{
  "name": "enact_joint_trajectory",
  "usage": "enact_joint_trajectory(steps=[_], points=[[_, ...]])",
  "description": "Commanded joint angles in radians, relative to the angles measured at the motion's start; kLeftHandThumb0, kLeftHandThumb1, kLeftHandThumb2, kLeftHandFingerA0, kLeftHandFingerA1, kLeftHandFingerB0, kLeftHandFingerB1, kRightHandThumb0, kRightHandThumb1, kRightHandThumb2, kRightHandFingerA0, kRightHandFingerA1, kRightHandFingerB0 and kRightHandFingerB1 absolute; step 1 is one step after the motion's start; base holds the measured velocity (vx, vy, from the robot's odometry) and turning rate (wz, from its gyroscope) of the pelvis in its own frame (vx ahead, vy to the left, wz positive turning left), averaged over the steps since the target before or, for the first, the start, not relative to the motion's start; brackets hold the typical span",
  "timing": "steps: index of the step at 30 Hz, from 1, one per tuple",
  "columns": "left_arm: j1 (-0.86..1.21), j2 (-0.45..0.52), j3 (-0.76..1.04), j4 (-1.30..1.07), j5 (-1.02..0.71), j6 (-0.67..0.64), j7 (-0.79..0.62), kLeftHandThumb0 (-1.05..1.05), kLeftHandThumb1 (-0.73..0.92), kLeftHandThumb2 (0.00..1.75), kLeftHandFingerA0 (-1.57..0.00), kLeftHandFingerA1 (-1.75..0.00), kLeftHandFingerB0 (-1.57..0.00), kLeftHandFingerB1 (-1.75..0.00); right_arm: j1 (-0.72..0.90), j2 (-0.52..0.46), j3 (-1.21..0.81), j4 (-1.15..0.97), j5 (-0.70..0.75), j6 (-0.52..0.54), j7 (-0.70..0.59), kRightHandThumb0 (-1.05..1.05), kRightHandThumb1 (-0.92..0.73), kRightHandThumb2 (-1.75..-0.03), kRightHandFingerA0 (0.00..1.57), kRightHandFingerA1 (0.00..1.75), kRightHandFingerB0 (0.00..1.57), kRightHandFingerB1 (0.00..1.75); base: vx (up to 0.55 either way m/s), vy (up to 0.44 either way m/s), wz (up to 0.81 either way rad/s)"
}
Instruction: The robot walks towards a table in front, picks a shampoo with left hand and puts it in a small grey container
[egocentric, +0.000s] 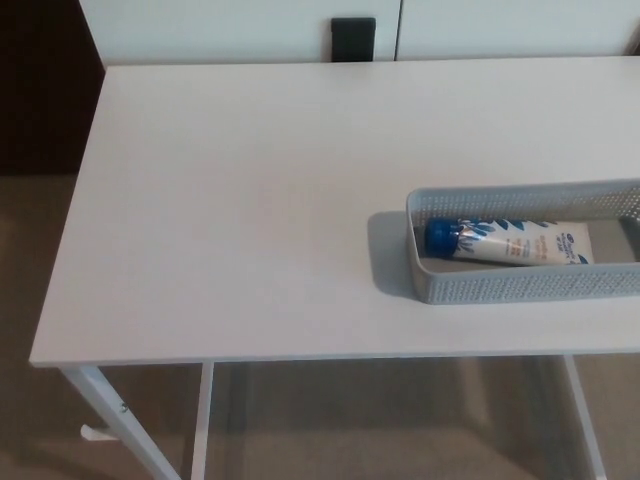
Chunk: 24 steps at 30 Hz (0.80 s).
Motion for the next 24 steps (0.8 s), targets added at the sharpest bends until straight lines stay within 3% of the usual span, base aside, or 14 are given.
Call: enact_joint_trajectory(steps=[1,4,5,6,7,9,11,15,16,18,19,20,24], points=[[-0.160,0.032,0.078,0.731,0.030,-0.288,0.233,-0.49,0.65,0.59,-0.26,-0.37,-0.27,-0.32,0.057,-0.011,-0.002,0.028,0.001,0.006,0.014,-0.32,-0.73,-0.61,0.70,0.52,0.56,0.43,0.00,0.000,0.00],[-0.317,0.031,0.039,0.941,0.089,-0.266,0.379,-0.50,0.67,0.60,-0.26,-0.38,-0.24,-0.33,0.061,-0.018,-0.007,0.025,0.006,-0.001,0.016,-0.33,-0.74,-0.62,0.70,0.52,0.57,0.44,0.00,0.000,0.00],[-0.373,0.037,0.023,1.013,0.106,-0.257,0.415,-0.51,0.55,0.89,-0.50,-0.69,-0.38,-0.55,0.058,-0.019,-0.007,0.022,0.007,-0.003,0.019,-0.34,-0.75,-0.62,0.70,0.51,0.57,0.43,0.00,0.000,0.00],[-0.405,0.041,0.014,1.046,0.115,-0.241,0.435,-0.51,0.55,0.89,-0.50,-0.69,-0.38,-0.55,0.055,-0.016,-0.008,0.023,0.008,-0.001,0.019,-0.34,-0.75,-0.62,0.70,0.51,0.57,0.43,0.00,0.000,0.00],[-0.430,0.045,0.004,1.075,0.126,-0.232,0.452,-0.50,0.69,0.60,-0.55,-0.60,-0.49,-0.43,0.051,-0.014,-0.006,0.023,0.006,0.001,0.019,-0.34,-0.75,-0.62,0.69,0.50,0.55,0.42,0.00,0.000,0.00],[-0.479,0.057,-0.041,1.118,0.172,-0.215,0.491,-0.50,0.70,0.61,-0.51,-0.53,-0.48,-0.43,0.037,-0.010,-0.009,0.029,0.007,0.007,0.017,-0.33,-0.75,-0.62,0.69,0.49,0.54,0.42,0.00,0.000,0.00],[-0.541,0.023,-0.037,1.184,0.173,-0.215,0.595,-0.48,0.65,0.60,-0.61,-0.50,-0.62,-0.45,0.025,-0.006,-0.009,0.037,0.005,0.014,0.009,-0.34,-0.72,-0.61,0.70,0.50,0.55,0.42,0.00,0.000,0.00],[-0.574,0.017,-0.046,1.234,0.168,-0.241,0.633,-0.48,0.65,0.60,-0.61,-0.50,-0.62,-0.45,0.015,-0.006,-0.012,0.040,0.006,0.014,0.009,-0.34,-0.72,-0.61,0.70,0.50,0.55,0.42,0.00,0.000,0.00],[-0.562,-0.029,-0.020,1.239,0.149,-0.290,0.718,-0.60,0.77,0.63,-0.56,-0.46,-0.53,-0.42,0.015,0.005,-0.001,0.036,-0.002,0.014,0.008,-0.34,-0.74,-0.61,0.70,0.51,0.54,0.42,0.00,0.000,0.00],[-0.563,-0.047,-0.012,1.257,0.139,-0.319,0.759,-0.60,0.77,0.63,-0.56,-0.46,-0.53,-0.42,0.015,0.010,0.004,0.035,-0.006,0.014,0.007,-0.34,-0.74,-0.61,0.70,0.51,0.54,0.42,0.00,0.000,0.00],[-0.547,-0.059,-0.021,1.264,0.143,-0.340,0.770,-0.67,0.80,0.66,-0.39,-0.44,-0.34,-0.37,0.022,0.008,0.000,0.027,0.001,0.005,0.009,-0.33,-0.75,-0.62,0.67,0.51,0.54,0.42,0.00,0.000,0.00],[-0.539,-0.054,-0.034,1.274,0.153,-0.367,0.762,-0.66,0.81,0.65,-0.47,-0.40,-0.42,-0.37,0.020,0.009,-0.004,0.025,0.005,0.003,0.013,-0.33,-0.73,-0.61,0.69,0.51,0.56,0.43,0.00,0.000,0.00],[-0.562,-0.017,-0.086,1.323,0.189,-0.410,0.736,-0.66,0.82,0.65,-0.46,-0.39,-0.40,-0.35,0.008,0.011,-0.006,0.024,0.008,0.005,0.019,-0.33,-0.74,-0.62,0.68,0.50,0.55,0.42,0.00,0.000,0.00]])
